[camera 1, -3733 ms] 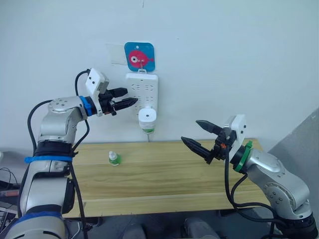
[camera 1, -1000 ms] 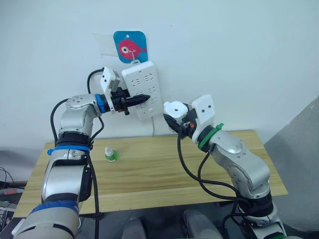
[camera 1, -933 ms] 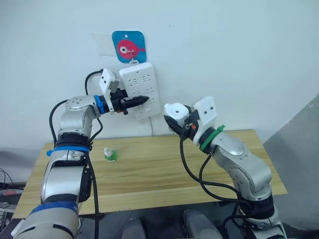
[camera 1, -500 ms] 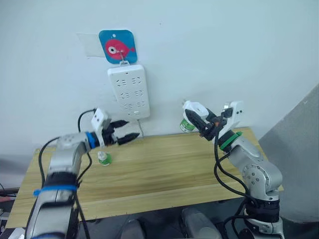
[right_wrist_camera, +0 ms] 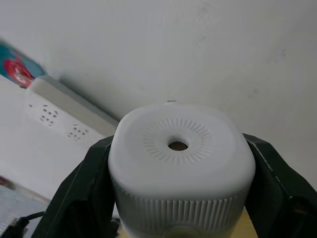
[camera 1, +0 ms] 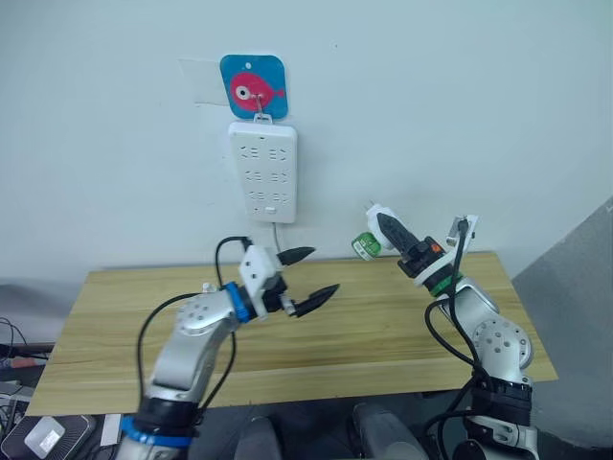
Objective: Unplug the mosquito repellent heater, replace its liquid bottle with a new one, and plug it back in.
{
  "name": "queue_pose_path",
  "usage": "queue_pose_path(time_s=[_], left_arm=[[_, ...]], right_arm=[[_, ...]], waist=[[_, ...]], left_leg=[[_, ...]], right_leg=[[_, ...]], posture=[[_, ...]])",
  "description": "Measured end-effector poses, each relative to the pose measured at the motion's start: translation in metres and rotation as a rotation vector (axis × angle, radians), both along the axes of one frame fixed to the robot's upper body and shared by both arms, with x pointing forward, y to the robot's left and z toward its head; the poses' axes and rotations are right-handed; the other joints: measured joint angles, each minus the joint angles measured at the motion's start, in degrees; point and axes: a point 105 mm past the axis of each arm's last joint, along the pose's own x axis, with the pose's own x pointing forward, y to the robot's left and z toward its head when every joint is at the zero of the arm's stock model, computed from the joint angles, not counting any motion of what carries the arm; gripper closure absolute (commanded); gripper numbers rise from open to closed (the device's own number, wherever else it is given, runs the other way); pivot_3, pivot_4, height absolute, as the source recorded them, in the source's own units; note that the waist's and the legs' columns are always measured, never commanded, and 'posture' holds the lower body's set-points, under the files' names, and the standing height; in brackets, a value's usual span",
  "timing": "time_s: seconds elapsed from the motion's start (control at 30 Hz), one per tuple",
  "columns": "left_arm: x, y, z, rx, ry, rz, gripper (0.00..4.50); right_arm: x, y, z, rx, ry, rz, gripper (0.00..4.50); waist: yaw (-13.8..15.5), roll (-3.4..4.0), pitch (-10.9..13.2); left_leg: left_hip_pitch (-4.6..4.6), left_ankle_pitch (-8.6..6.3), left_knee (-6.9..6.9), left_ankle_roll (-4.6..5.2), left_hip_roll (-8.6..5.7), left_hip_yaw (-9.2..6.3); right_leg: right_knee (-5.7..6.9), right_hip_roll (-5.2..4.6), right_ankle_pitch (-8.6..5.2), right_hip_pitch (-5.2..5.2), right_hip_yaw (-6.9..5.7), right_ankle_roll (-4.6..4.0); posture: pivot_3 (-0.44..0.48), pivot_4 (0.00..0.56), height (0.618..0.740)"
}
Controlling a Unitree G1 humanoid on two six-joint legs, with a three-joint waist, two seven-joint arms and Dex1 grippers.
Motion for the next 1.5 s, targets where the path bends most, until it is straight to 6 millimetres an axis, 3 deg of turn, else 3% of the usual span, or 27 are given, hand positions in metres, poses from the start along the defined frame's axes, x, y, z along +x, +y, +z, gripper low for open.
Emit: queue_pose_path(time_s=[0.2, 0.37, 0.57, 0.67, 1.07, 1.1, 1.17, 1.23, 1.5], left_arm=[[0.013, -0.026, 0.006, -0.033, -0.092, -0.008, 0.02], [0.019, -0.031, 0.001, -0.040, -0.124, 0.030, 0.02], [0.025, -0.035, 0.012, -0.062, -0.186, 0.057, 0.02], [0.027, -0.036, 0.012, -0.061, -0.192, 0.064, 0.59], [0.020, -0.048, 0.011, -0.089, -0.186, 0.032, 4.34], [0.020, -0.049, 0.011, -0.092, -0.186, 0.035, 4.43], [0.021, -0.048, 0.012, -0.095, -0.187, 0.046, 4.29], [0.021, -0.047, 0.013, -0.094, -0.190, 0.049, 3.86], [0.018, -0.045, 0.006, -0.080, -0.176, 0.039, 1.33]], right_arm=[[-0.003, -0.004, 0.005, 0.077, 0.025, 0.032, 1.48], [-0.004, -0.005, 0.006, 0.094, 0.040, 0.034, 1.48], [-0.006, -0.005, 0.004, 0.105, 0.058, 0.041, 1.48], [-0.007, -0.005, 0.004, 0.106, 0.062, 0.041, 1.48], [-0.004, -0.011, 0.003, 0.096, 0.078, 0.005, 1.48], [-0.004, -0.011, 0.003, 0.097, 0.078, 0.004, 1.48], [-0.004, -0.011, 0.003, 0.098, 0.079, 0.004, 1.48], [-0.005, -0.011, 0.004, 0.100, 0.079, 0.005, 1.48], [-0.007, -0.005, 0.008, 0.119, 0.068, 0.036, 1.48]], waist=[[0.0, 0.05, 0.0], [0.0, 0.14, -0.1], [0.0, 0.17, -0.3], [-0.1, 0.22, -0.4], [-1.0, 0.43, -1.2], [-1.0, 0.43, -1.2], [-1.0, 0.44, -1.3], [-1.0, 0.45, -1.4], [-1.1, 0.47, -1.6]], left_leg=[[0.00, -0.01, 0.00, 0.01, -0.02, 0.03], [-0.01, 0.00, 0.02, 0.01, -0.01, 0.01], [-0.02, 0.00, 0.06, 0.01, -0.02, 0.01], [-0.02, 0.00, 0.06, 0.01, -0.02, 0.01], [-0.01, 0.00, 0.07, 0.01, -0.03, 0.00], [-0.01, 0.01, 0.07, 0.01, -0.03, 0.00], [0.00, 0.01, 0.07, 0.02, -0.03, 0.00], [0.00, 0.01, 0.07, 0.02, -0.03, 0.00], [0.00, 0.01, 0.08, 0.02, -0.03, -0.03]], right_leg=[[-0.01, 0.02, 0.00, -0.03, 0.01, 0.00], [0.03, 0.04, 0.00, -0.04, 0.01, 0.00], [0.05, 0.04, 0.00, -0.04, -0.01, 0.00], [0.06, 0.04, 0.00, -0.04, -0.03, 0.00], [0.08, 0.04, 0.00, -0.03, -0.02, 0.00], [0.08, 0.05, 0.00, -0.03, -0.01, 0.00], [0.09, 0.05, 0.00, -0.03, -0.01, 0.00], [0.09, 0.05, 0.00, -0.03, -0.01, 0.00], [0.10, 0.06, 0.00, -0.02, -0.01, 0.00]], posture=[[-0.151, 0.083, 0.740], [-0.160, 0.082, 0.740], [-0.161, 0.078, 0.740], [-0.162, 0.077, 0.740], [-0.164, 0.075, 0.740], [-0.164, 0.075, 0.740], [-0.163, 0.073, 0.740], [-0.164, 0.072, 0.740], [-0.170, 0.072, 0.740]])
